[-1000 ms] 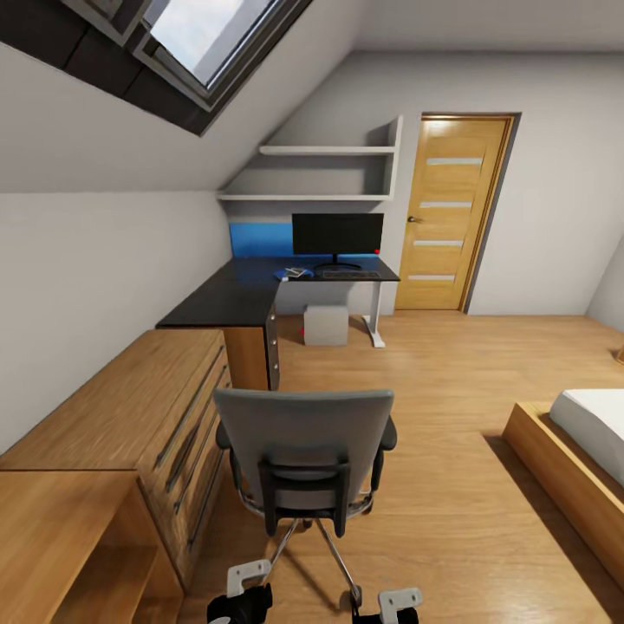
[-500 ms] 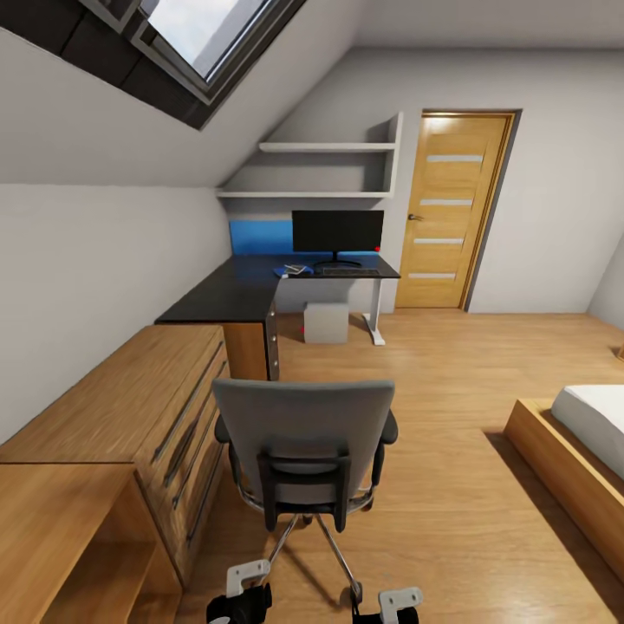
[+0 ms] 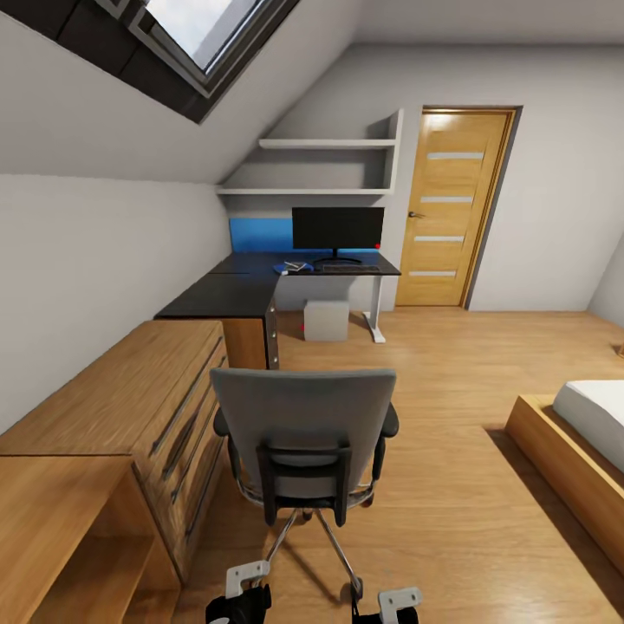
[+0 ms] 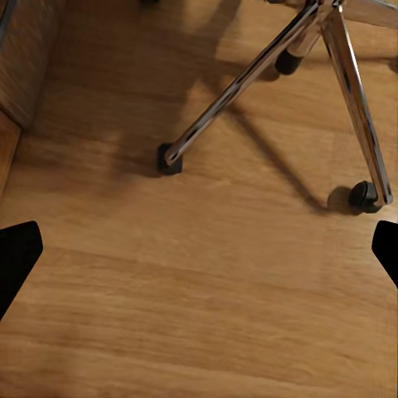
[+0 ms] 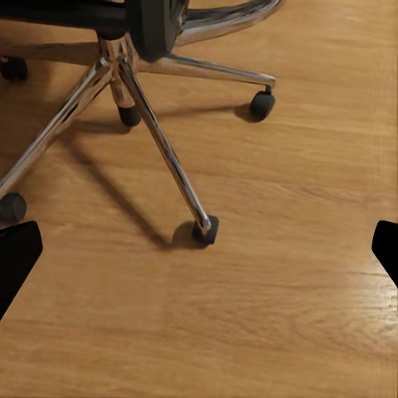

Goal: In the bedroom, organize the workspace by keeping the computer under the desk, ensuring the monitor is on the desk, placing the keyboard on the desk next to the monitor, placing the mouse on the desk next to the keyboard, moving the folder from the swivel chair onto the desk next to the mouse, stacking the notebook on top of the folder with the pen on top of the notebook, and positioning the swivel chair next to the desk.

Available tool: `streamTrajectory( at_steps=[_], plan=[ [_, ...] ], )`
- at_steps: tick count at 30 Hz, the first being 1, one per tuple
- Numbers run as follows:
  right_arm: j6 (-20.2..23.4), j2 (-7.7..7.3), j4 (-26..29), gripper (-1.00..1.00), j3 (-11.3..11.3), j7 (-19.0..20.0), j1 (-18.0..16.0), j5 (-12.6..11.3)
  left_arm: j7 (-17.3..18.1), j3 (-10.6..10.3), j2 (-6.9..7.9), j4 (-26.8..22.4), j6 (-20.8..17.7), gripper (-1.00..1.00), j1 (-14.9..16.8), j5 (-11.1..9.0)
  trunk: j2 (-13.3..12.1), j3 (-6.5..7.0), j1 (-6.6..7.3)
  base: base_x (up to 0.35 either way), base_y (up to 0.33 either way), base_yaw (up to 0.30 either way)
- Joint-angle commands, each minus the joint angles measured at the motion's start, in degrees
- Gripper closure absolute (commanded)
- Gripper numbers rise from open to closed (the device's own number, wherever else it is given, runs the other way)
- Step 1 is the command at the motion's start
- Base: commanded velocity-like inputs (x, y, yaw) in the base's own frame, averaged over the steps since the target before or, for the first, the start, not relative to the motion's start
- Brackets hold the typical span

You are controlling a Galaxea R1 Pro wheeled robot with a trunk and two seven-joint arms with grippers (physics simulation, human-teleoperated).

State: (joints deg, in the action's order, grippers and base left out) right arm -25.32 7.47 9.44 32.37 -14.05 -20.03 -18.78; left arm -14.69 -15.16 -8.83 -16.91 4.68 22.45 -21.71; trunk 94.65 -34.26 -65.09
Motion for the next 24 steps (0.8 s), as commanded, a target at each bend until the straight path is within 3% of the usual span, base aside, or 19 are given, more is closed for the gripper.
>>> streamTrajectory(
  at_steps=[1, 24],
  plan=[
    [-0.17, 0.0, -0.04, -1.0, 0.5, -0.27, -0.04, -0.42, -0.33, -0.49, 0.03, 0.03, 0.24, -1.0, 0.05, -0.53, 0.44, -0.24, -0.22, 0.0, 0.0, 0.0],
    [-0.17, 0.0, -0.04, -1.0, 0.5, -0.27, -0.05, -0.33, -0.33, -0.53, 0.04, 0.03, 0.24, -1.0, 0.05, -0.53, 9.67, -4.37, -5.27, 0.0, 0.0, 0.0]
  ],
)
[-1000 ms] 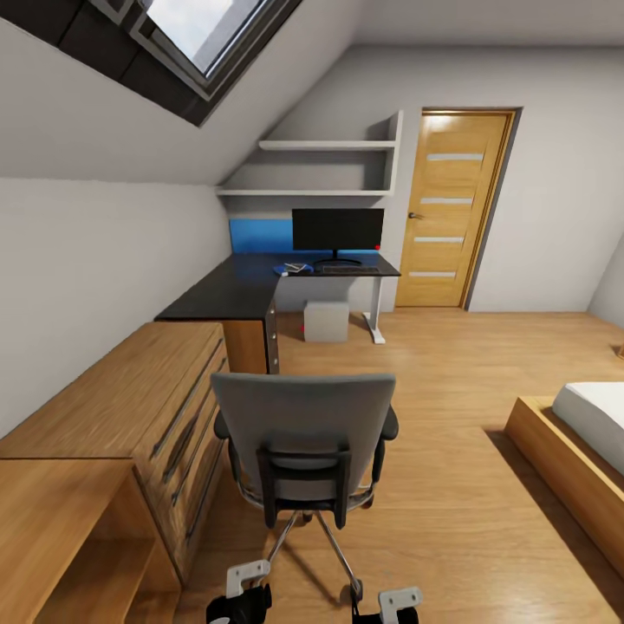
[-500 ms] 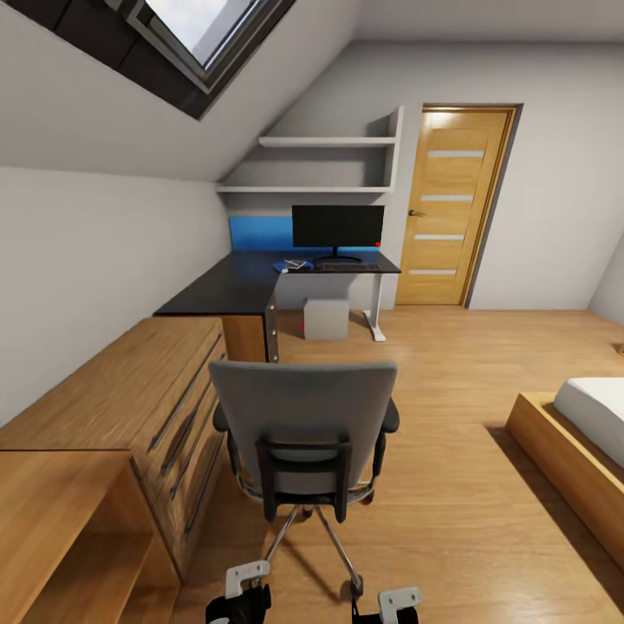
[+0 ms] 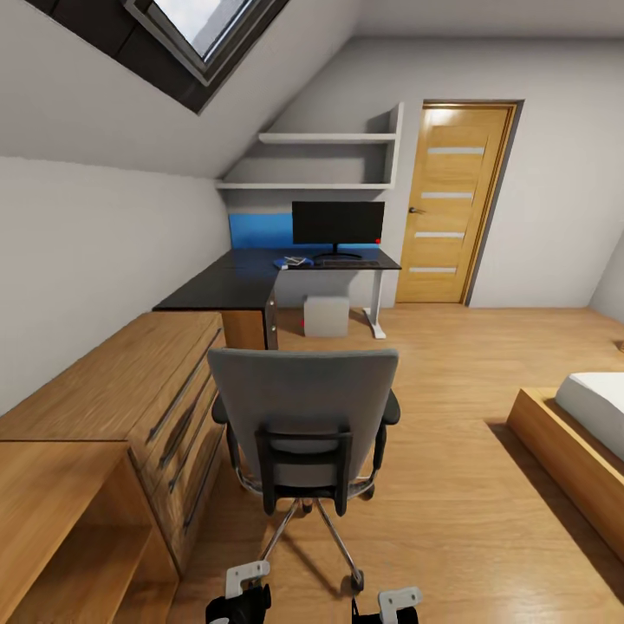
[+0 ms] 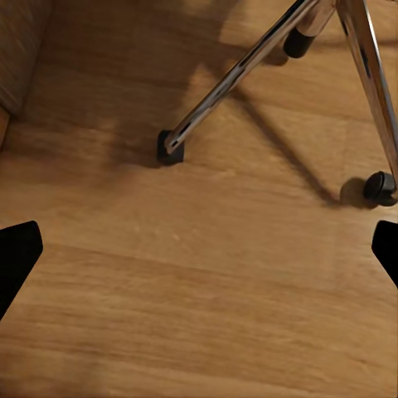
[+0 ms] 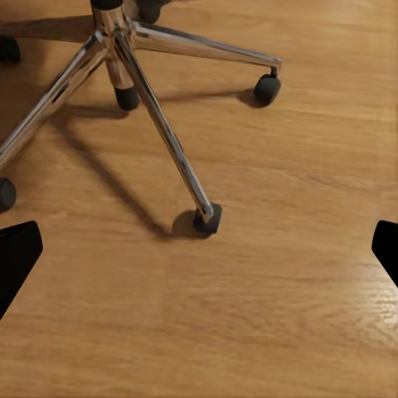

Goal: In the bedroom, organize the workspace by keeping the computer under the desk, ensuring the monitor is on the desk, placing the keyboard on the desk next to the monitor, placing the mouse on the desk next to the keyboard, moving the folder from the swivel chair onto the desk next to the mouse, stacking the notebook on top of the folder with the pen on top of the notebook, and positioning the swivel chair next to the desk.

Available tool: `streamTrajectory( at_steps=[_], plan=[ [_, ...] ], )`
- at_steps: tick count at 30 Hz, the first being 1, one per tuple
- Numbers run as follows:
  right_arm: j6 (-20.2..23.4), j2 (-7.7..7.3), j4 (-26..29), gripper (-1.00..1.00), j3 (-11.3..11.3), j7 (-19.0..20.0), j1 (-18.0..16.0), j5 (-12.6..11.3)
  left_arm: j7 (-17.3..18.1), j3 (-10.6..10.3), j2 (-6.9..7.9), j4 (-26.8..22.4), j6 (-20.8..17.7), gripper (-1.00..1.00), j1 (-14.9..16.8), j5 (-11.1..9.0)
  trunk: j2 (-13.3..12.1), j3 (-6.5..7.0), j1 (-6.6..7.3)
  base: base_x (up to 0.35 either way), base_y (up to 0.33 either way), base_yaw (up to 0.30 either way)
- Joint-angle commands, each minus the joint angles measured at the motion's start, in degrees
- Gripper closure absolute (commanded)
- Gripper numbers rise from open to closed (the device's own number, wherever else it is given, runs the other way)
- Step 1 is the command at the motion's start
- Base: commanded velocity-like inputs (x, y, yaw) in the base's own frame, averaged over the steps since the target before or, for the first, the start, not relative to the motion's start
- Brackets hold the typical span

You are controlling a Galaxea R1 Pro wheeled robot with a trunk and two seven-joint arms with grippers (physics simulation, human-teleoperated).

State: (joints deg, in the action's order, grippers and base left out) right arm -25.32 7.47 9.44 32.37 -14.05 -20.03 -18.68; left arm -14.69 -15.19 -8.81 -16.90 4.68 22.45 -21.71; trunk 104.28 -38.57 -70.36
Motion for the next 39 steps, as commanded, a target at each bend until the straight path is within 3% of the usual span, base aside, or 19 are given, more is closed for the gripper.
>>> streamTrajectory(
  at_steps=[1, 30, 35, 38, 39],
  plan=[
    [-0.17, 0.0, -0.04, -1.0, 0.5, -0.27, -0.03, -0.41, -0.33, -0.49, 0.02, 0.03, 0.24, -1.0, 0.05, -0.53, 0.44, -0.24, -0.22, 0.0, 0.0, 0.0],
    [-0.23, -0.08, -0.04, -1.0, 0.48, -0.27, -0.07, -0.37, -0.35, -0.5, 0.01, 0.03, 0.2, -1.0, 0.05, -0.53, 12.07, -5.45, -6.59, 0.0, 0.0, 0.0],
    [-2.06, -0.31, 1.44, -1.0, 0.12, -0.32, -0.51, -0.36, -0.43, -0.85, -0.31, -0.6, -0.11, -1.0, 0.05, -0.41, 14.08, -6.34, -7.69, 0.0, 0.0, 0.0],
    [-0.32, -0.29, 3.83, -1.0, 0.04, -0.53, -2.29, -0.46, -0.53, -0.92, -0.66, -2.54, -0.65, -1.0, 0.05, -0.37, 15.28, -6.88, -8.35, 0.0, 0.0, 0.0],
    [2.82, -0.28, 4.67, -1.0, 0.01, -0.62, -4.02, -0.56, -0.58, -0.95, -0.69, -4.12, -1.98, -1.0, 0.11, -0.36, 15.68, -7.06, -8.57, 0.0, 0.0, 0.0]
  ],
)
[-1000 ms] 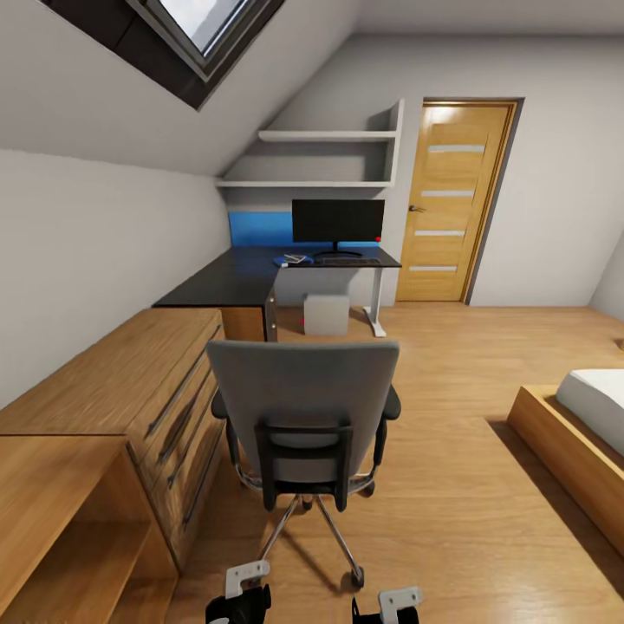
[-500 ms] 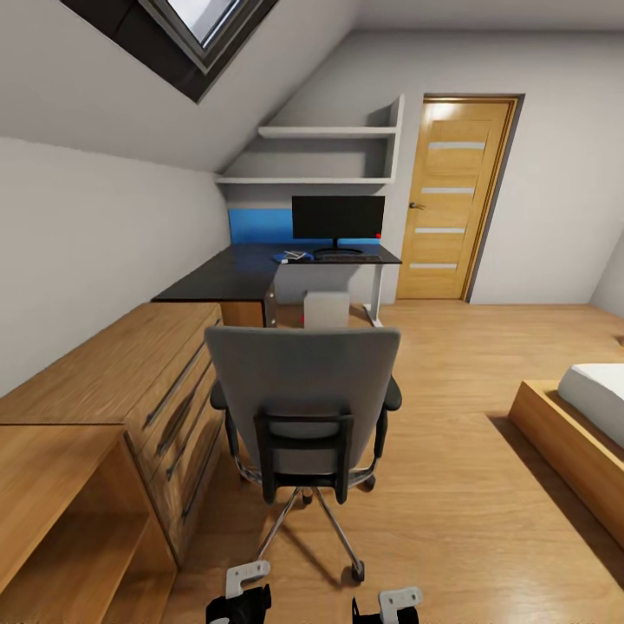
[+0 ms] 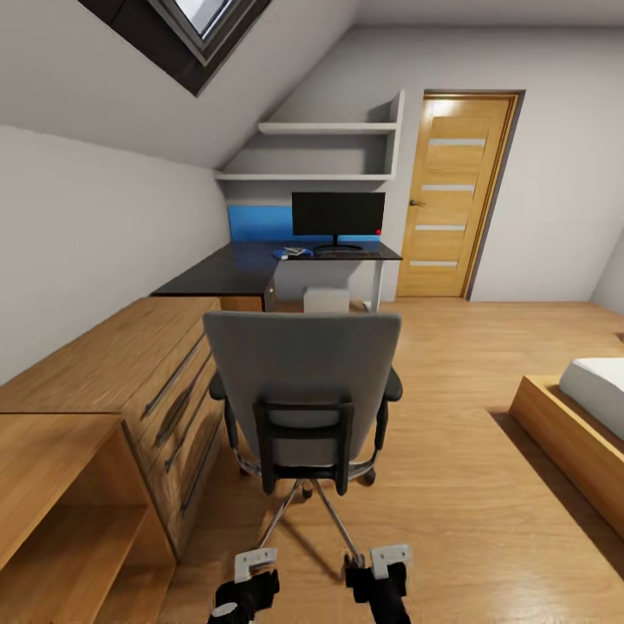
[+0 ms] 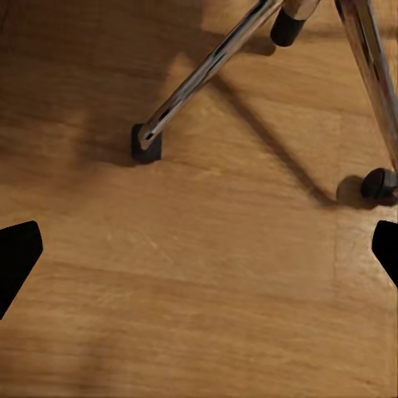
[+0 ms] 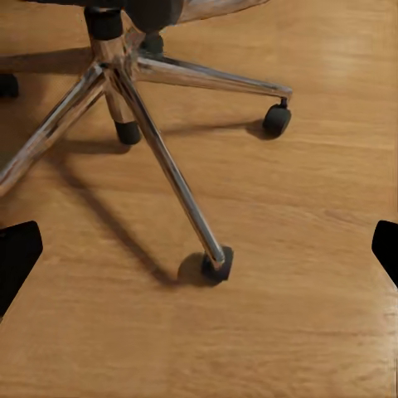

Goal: In the bedroom, organize the workspace by keeping the computer under the desk, ensuring the monitor is on the desk, placing the keyboard on the desk next to the monitor, placing the mouse on the desk next to the keyboard, moving the folder from the swivel chair onto the desk next to the mouse, stacking the notebook on top of the folder with the pen on top of the notebook, and positioning the swivel chair next to the desk.

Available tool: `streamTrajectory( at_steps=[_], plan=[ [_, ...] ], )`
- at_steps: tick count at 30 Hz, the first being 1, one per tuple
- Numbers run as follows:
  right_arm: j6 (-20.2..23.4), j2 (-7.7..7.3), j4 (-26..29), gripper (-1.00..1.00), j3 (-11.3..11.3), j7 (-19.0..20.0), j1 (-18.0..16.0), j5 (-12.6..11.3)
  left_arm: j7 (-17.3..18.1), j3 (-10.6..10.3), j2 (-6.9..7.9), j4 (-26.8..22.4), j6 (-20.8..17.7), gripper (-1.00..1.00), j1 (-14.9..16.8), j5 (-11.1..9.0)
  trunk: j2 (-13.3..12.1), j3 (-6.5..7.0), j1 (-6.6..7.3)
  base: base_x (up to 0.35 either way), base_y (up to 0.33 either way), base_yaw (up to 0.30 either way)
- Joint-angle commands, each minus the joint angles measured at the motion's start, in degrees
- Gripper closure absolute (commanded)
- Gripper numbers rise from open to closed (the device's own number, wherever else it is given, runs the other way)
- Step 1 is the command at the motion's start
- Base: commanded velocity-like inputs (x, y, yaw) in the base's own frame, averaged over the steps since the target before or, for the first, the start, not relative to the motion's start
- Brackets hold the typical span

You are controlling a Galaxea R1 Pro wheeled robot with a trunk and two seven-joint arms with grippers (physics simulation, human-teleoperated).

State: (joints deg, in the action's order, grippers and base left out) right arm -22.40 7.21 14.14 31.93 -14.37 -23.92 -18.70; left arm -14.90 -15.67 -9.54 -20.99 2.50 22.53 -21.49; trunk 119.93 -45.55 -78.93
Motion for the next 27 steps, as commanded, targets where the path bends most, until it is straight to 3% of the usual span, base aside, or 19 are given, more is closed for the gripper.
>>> streamTrajectory(
  at_steps=[1, 6, 8, 11, 12, 14, 20, 27],
  plan=[
    [2.6, -0.01, 0.3, -1.0, 0.42, -0.33, -1.84, -0.6, -0.42, -0.45, 0.07, -1.1, -1.39, -1.0, 0.38, -0.58, 0.44, -0.25, -0.22, 0.0, 0.0, 0.0],
    [13.14, 0.06, 0.75, -1.0, 0.34, -0.29, -11.12, -1.47, -2.18, -0.37, 0.54, -3.12, -7.49, -1.0, 6.2, -0.61, 2.45, -1.15, -1.32, 0.0, 0.0, 0.0],
    [15.88, 0.07, 0.79, -1.0, 0.29, -0.18, -13.25, -2.05, -2.55, -0.35, 0.67, -3.24, -9.08, -1.0, 8.59, -0.65, 3.25, -1.51, -1.76, 0.0, 0.0, 0.0],
    [19.85, 0.07, 0.86, -1.0, 0.25, 0.0, -16.36, -4.25, -2.79, -0.02, 1.3, -3.33, -14.67, -1.0, 12.78, -0.74, 4.45, -2.05, -2.41, 0.0, 0.0, 0.0],
    [22.46, -0.01, 0.88, -1.0, 0.24, 1.44, -17.95, -6.77, -2.38, 1.57, 1.75, -3.16, -17.84, -1.0, 15.68, -1.39, 4.85, -2.23, -2.63, 0.0, 0.0, 0.0],
    [23.16, -0.01, 0.76, -1.0, 0.24, 2.51, -18.1, -7.08, -2.22, 1.85, 1.86, -2.19, -17.96, -1.0, 15.99, -1.51, 5.65, -2.59, -3.07, 0.0, 0.0, 0.0],
    [23.48, -0.01, 0.4, -1.0, 0.36, 4.06, -18.26, -7.45, -2.07, 2.28, 1.99, 1.45, -11.76, -1.0, 16.31, -1.57, 8.06, -3.66, -4.39, 0.0, 0.0, 0.0],
    [20.91, 0.01, 0.11, -1.0, 0.42, 4.49, -18.14, -7.41, -2.07, 2.15, 2.24, 1.74, -10.08, -1.0, 16.32, -1.54, 10.87, -4.92, -5.93, 0.0, 0.0, 0.0]
  ],
)
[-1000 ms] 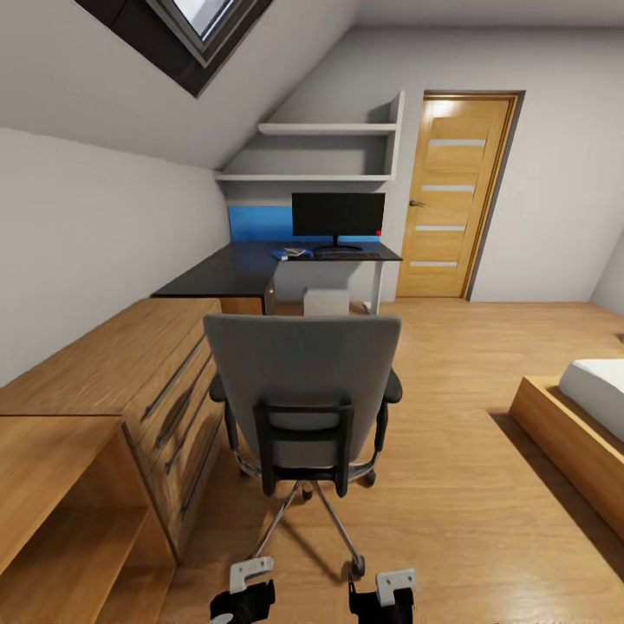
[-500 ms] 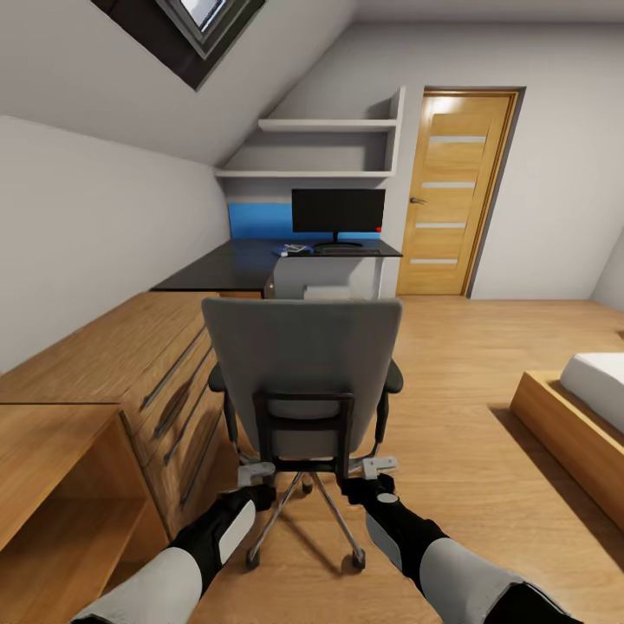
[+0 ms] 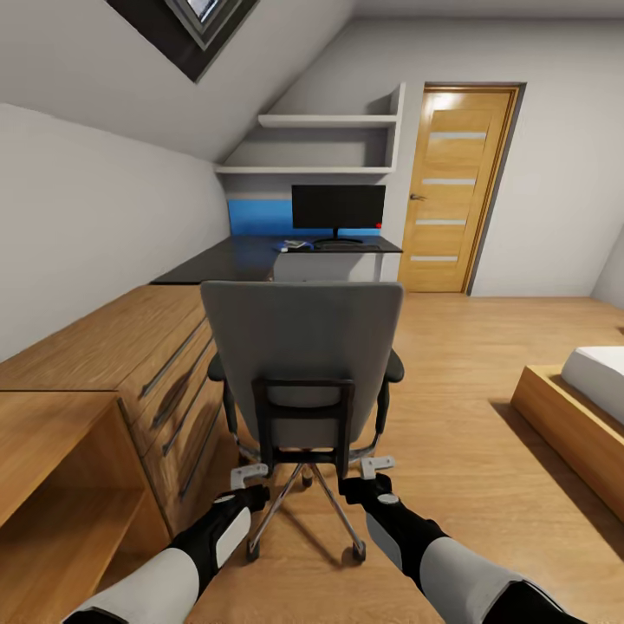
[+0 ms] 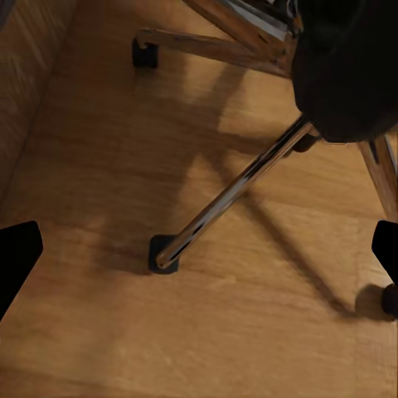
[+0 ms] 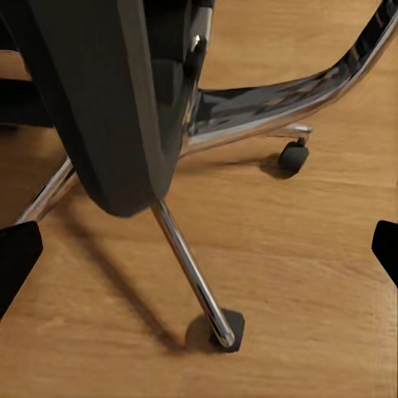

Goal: In the bedroom, organize the workspace by keeping the computer under the desk, ensuring the monitor is on the desk, placing the keyboard on the desk next to the monitor, placing the mouse on the desk next to the keyboard, moving the folder from the swivel chair onto the desk next to the mouse, stacking the notebook on top of the folder with the pen on top of the notebook, and positioning the swivel chair next to the desk.

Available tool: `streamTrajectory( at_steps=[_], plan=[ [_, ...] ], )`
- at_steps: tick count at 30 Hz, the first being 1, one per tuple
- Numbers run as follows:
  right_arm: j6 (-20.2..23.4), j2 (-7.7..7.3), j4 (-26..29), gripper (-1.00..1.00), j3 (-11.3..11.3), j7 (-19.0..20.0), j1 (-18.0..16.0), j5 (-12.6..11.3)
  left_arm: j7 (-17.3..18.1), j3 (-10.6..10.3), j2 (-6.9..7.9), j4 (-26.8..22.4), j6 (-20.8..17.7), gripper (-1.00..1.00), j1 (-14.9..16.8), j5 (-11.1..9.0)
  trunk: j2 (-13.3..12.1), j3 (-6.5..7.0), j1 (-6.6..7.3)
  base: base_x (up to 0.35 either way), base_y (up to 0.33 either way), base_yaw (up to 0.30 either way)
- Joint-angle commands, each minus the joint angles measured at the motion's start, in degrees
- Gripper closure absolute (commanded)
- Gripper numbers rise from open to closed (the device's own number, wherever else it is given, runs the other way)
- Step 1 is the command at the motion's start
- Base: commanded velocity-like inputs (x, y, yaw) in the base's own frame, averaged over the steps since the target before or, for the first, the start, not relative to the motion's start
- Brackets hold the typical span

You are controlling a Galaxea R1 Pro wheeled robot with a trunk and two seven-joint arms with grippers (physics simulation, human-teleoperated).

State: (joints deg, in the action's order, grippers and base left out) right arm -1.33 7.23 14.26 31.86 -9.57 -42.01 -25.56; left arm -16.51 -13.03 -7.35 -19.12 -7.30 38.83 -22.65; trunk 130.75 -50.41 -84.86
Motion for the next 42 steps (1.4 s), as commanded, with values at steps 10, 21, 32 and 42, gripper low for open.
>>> streamTrajectory(
  at_steps=[10, 21, 32, 42],
  plan=[
    [-0.96, -0.13, 0.11, -1.0, 0.59, 2.52, 0.17, -0.06, -0.53, -0.59, 0.06, 2.24, 0.7, -1.0, 0.02, -0.37, 4.05, -1.86, -2.19, 0.0, 0.0, 0.0],
    [-1.04, 0.03, 0.15, -1.0, 0.66, 2.54, 0.17, -0.01, -0.52, -0.68, -0.12, 3.03, 0.79, -1.0, 0.02, -0.29, 8.06, -3.65, -4.39, 0.0, 0.0, 0.0],
    [-1.11, -0.03, 0.07, -1.0, 0.66, 2.63, 0.17, 0.07, -0.45, -0.67, -0.03, 3.21, 0.88, -1.0, 0.02, -0.03, 8.06, -3.65, -4.39, 0.079, 0.0, 0.0],
    [-1.08, 0.06, 0.07, -1.0, 0.66, 2.63, 0.17, 0.08, -0.45, -0.68, 0.05, 3.21, 0.88, -1.0, 0.02, -0.03, 8.06, -3.65, -4.39, 0.31, -0.005, 0.0]
  ],
)
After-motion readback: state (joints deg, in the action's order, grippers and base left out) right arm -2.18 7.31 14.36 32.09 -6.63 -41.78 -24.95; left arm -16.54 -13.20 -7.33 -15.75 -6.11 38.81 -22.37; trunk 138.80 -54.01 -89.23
